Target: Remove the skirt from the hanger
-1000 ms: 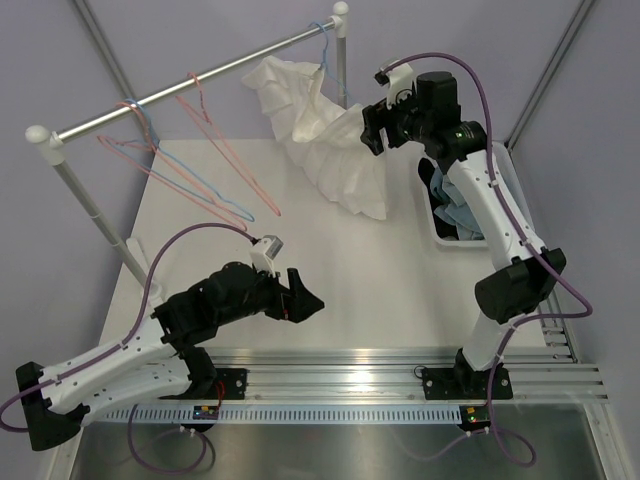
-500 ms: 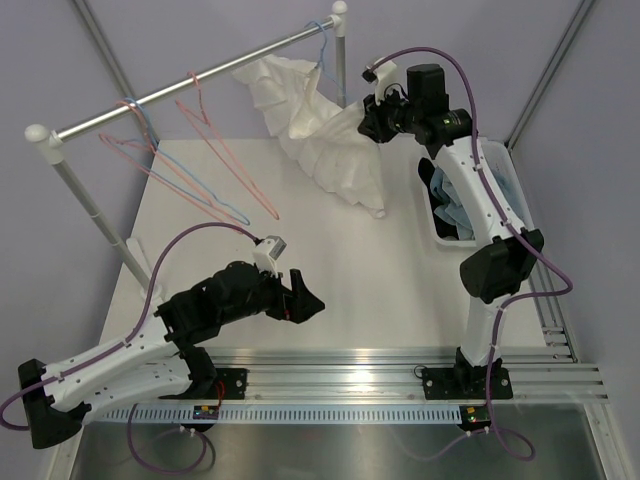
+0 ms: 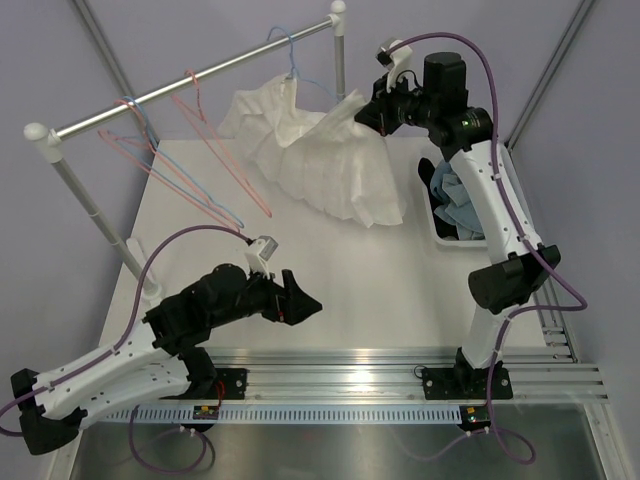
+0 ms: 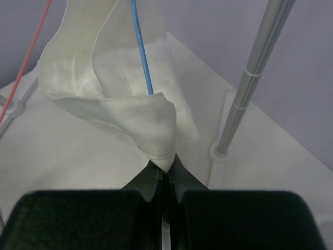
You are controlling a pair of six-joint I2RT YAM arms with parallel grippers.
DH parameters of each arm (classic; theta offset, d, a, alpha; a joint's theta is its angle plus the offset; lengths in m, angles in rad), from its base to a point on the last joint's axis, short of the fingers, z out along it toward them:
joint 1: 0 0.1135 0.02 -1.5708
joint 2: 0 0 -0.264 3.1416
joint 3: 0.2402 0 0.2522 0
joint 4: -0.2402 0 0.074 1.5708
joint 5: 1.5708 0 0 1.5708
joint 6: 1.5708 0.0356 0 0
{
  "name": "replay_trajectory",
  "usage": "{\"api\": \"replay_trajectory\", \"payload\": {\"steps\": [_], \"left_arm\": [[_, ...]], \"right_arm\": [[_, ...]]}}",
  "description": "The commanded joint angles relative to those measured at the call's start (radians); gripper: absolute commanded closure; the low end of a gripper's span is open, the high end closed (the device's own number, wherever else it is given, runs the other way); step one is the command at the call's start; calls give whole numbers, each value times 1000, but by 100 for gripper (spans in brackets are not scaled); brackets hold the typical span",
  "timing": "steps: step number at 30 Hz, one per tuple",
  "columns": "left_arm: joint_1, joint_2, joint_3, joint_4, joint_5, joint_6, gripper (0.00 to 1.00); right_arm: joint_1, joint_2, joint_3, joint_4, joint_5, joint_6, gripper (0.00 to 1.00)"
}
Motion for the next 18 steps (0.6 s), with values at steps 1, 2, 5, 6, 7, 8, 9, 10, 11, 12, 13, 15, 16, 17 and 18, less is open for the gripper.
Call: {"api": "replay_trajectory", "payload": {"steps": [1,2,5,6,7,8,9,10,11,12,13,15,16,17,18], "left_arm": [[-3,-29,39,8,35,-12,7],[-3,-34,42,3,36,-12,7],[-3,-43,56,-12,47,-11,9],[-3,-44,59,-15,48,-11,9],[-3,-46,67,-18,50,-11,9],[-3,-49,69,-21,56,-9,10],[-3,-51,73,-21,58,-8,11],[-3,-48,82,-24,58,-3,11],[-3,-46,87,-29,59,-2,11],[-3,-46,92,-33,58,1,11],[-3,-40,98,-36,59,8,12],[-3,-34,111,-38,64,9,12],[-3,-31,115,-38,65,9,12],[-3,-29,116,-38,70,11,12],[-3,-29,118,-36,70,9,12]], "right_arm": [[7,-111,-17,169,-56,101,100],[5,-127,-33,190,-62,118,100],[7,-168,-90,271,-58,180,100],[7,-179,-100,293,-56,195,100],[7,-185,-106,302,-58,212,100],[7,-190,-110,314,-59,238,100],[7,-202,-120,324,-58,249,100],[5,-210,-132,339,-59,256,100],[8,-217,-142,363,-62,273,100],[7,-226,-152,373,-66,282,100],[7,-230,-151,376,-69,289,100],[5,-230,-142,373,-78,298,100],[7,-228,-139,371,-85,299,100],[7,-225,-133,355,-99,299,100],[7,-219,-124,345,-102,299,100]]}}
